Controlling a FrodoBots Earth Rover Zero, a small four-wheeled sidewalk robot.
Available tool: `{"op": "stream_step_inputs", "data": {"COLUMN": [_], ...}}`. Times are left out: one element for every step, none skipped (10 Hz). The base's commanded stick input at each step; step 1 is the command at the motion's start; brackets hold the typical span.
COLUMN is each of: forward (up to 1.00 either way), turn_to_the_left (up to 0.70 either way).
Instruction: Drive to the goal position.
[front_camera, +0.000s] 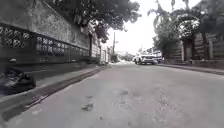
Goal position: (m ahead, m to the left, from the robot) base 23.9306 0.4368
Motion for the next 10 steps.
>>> {"op": "stream_step_inputs", "data": {"forward": [1.00,1.00,1.00,1.00,1.00,1.00,1.00,1.00,1.00,1.00], "turn_to_the_left": [-0.38,-0.38,-0.07,0.02,0.02,0.02,0.02,0.02,0.02,0.02]}}
